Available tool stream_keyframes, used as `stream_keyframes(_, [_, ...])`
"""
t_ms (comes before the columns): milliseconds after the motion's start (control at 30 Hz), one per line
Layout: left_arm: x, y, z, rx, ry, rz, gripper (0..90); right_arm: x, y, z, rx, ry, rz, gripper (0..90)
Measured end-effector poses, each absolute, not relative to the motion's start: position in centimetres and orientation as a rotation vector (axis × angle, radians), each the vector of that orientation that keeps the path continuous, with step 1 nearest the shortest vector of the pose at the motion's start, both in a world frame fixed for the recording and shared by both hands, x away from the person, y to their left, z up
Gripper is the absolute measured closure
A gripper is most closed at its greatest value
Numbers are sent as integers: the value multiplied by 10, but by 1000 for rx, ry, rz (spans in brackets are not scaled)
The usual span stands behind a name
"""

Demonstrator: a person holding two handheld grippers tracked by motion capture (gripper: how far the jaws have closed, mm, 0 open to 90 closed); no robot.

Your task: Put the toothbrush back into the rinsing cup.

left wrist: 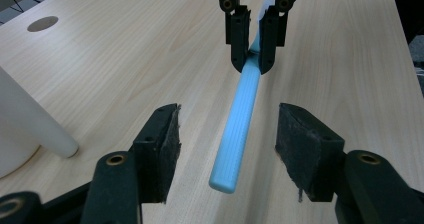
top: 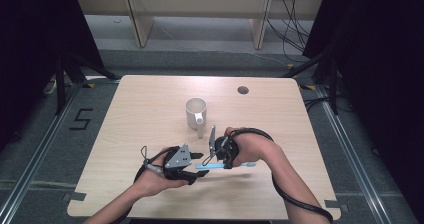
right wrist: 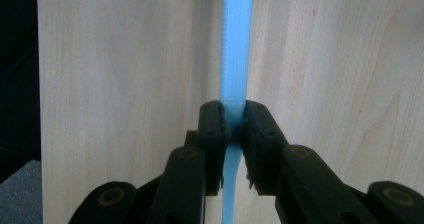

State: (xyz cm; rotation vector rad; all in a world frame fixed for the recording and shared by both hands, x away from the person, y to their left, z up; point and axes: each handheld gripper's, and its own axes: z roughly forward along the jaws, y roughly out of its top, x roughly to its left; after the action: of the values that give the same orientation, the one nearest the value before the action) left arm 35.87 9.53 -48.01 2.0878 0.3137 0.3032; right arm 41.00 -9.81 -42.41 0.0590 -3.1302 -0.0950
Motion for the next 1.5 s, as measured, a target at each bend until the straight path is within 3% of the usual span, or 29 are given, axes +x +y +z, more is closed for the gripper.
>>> stream_keyframes(333, [363,98,-486,2109,306,286,471,409,-92,-421,100,-3140,-111,793])
stream_keyframes(600, [365,99,-489,2129,327,253,584,409,-91,-421,101,-3123,-147,793])
stream_keyframes(1100, [365,97,-490,2112,302,234,690,409,-85,-422,162,-3119,-153,793])
stream_keyframes(1500, [363,97,-494,2113,279,141,774,405,-81,-420,198,-3135,-103,781])
